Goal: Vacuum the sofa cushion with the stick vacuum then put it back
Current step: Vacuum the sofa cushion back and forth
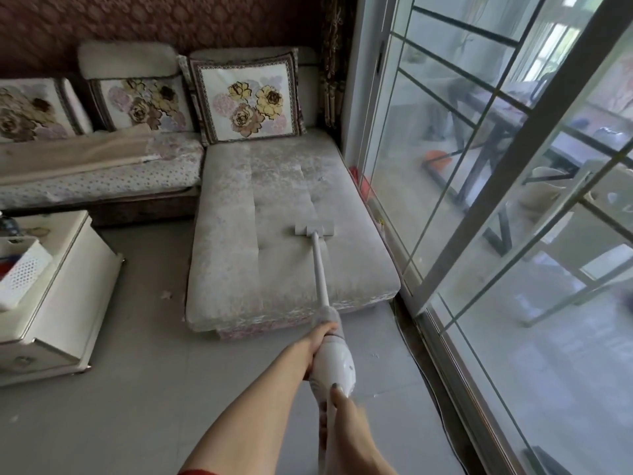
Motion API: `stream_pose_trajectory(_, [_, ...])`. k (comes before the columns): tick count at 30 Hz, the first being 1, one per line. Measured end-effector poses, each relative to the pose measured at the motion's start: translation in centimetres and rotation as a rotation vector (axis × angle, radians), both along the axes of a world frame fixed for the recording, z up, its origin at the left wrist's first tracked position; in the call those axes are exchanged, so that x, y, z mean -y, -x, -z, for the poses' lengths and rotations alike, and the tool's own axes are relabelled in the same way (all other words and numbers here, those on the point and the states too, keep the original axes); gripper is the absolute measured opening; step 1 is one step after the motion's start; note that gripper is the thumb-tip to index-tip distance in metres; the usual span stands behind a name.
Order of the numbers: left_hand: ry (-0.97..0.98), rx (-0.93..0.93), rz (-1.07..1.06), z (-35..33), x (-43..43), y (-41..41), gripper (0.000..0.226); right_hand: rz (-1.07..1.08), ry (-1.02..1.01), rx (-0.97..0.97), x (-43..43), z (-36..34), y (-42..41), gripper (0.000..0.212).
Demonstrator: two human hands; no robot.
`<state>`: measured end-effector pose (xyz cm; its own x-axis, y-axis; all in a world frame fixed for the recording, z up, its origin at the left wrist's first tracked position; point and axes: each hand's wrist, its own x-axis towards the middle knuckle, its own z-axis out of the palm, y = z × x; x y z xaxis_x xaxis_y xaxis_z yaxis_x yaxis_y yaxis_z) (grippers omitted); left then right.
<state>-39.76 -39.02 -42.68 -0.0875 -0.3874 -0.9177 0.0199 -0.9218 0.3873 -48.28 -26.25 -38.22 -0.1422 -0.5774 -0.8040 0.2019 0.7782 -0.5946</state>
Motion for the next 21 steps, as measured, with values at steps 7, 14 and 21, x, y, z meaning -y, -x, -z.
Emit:
stream_pose_trajectory(7, [0.022, 0.036, 0.007, 0.7, 2.0, 0.5, 0.05, -0.031, -0.008, 0.044, 1.6, -0.2, 0.7, 0.035])
stream_pose_trajectory(14, [0.05, 0.019, -0.015, 1.1, 5.0, 0.8, 0.046, -0.022, -0.016, 0.062, 4.8, 0.6, 1.3, 0.038])
stream_pose_trajectory(21, [0.079, 0.066, -0.03, 1.2, 12.0, 0.3, 0.05, 0.054, -0.025, 0.144, 11.6, 1.2, 0.4, 0.041])
